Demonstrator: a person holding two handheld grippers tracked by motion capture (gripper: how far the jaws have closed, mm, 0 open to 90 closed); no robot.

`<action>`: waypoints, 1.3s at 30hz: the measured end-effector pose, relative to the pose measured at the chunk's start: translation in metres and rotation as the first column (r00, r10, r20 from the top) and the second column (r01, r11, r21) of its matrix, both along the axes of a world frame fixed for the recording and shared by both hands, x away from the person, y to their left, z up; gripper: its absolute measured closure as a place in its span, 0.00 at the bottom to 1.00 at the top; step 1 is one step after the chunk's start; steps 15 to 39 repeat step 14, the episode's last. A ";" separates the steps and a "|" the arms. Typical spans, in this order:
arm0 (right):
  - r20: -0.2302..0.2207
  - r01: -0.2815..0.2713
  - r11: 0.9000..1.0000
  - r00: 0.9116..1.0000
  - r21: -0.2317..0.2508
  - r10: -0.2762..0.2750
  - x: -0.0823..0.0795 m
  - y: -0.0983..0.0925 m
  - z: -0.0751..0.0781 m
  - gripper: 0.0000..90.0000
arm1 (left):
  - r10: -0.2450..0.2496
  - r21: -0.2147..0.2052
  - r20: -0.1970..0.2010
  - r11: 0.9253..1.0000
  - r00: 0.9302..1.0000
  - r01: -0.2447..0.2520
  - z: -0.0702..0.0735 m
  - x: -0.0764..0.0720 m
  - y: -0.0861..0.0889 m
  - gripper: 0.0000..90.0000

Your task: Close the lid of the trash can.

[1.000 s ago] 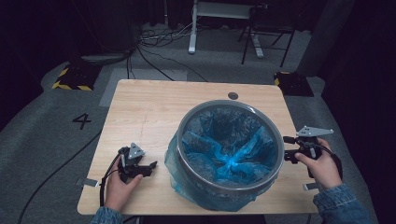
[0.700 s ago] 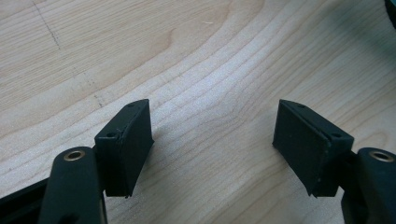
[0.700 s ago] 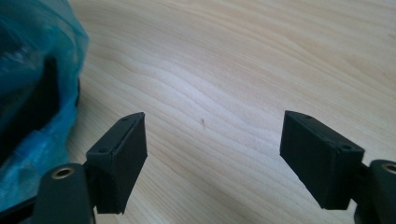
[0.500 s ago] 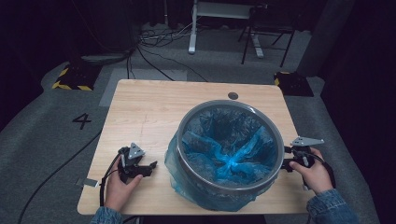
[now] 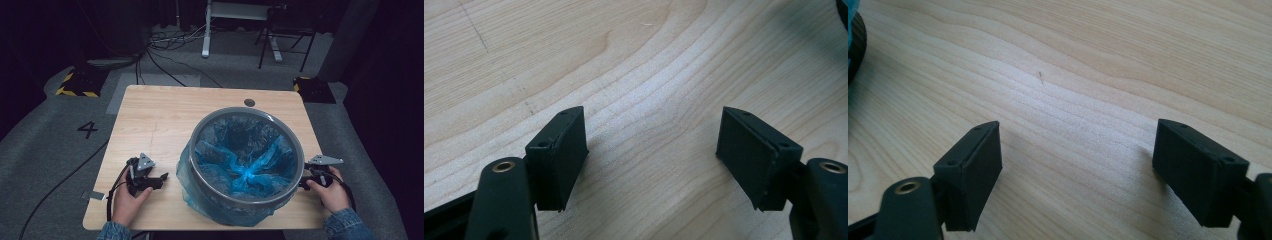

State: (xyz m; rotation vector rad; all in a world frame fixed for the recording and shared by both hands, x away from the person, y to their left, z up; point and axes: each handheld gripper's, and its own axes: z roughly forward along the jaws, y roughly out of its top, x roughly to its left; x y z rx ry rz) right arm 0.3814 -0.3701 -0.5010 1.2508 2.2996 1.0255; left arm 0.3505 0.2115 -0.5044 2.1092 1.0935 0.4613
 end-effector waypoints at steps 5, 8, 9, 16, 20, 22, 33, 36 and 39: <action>0.031 -0.009 0.999 0.999 -0.051 0.011 -0.004 0.006 -0.003 0.17 | 0.000 0.000 0.000 1.000 1.000 0.000 0.000 0.000 0.000 0.31; 0.027 0.018 0.998 0.999 -0.053 -0.016 -0.005 0.009 -0.003 0.15 | 0.002 -0.001 0.002 1.000 1.000 -0.002 0.000 0.000 0.000 0.31; 0.026 0.020 0.998 0.999 -0.053 -0.019 -0.005 0.009 -0.003 0.14 | 0.000 0.000 0.001 1.000 1.000 0.000 0.000 0.000 0.000 0.31; 0.025 0.019 0.998 1.000 -0.055 -0.018 -0.005 0.010 -0.003 0.13 | 0.001 0.001 0.001 1.000 1.000 -0.001 0.000 0.000 0.000 0.31; 0.025 0.019 0.998 1.000 -0.055 -0.018 -0.005 0.010 -0.003 0.13 | 0.001 0.001 0.001 1.000 1.000 -0.001 0.000 0.000 0.000 0.31; 0.025 0.019 0.998 1.000 -0.055 -0.018 -0.005 0.010 -0.003 0.13 | 0.001 0.001 0.001 1.000 1.000 -0.001 0.000 0.000 0.000 0.31; 0.025 0.019 0.998 1.000 -0.055 -0.018 -0.005 0.010 -0.003 0.13 | 0.001 0.001 0.001 1.000 1.000 -0.001 0.000 0.000 0.000 0.31; 0.025 0.019 0.998 1.000 -0.055 -0.018 -0.005 0.010 -0.003 0.13 | 0.001 0.001 0.001 1.000 1.000 -0.001 0.000 0.000 0.000 0.31; 0.025 0.019 0.998 1.000 -0.055 -0.018 -0.005 0.010 -0.003 0.13 | 0.001 0.001 0.001 1.000 1.000 -0.001 0.000 0.000 0.000 0.31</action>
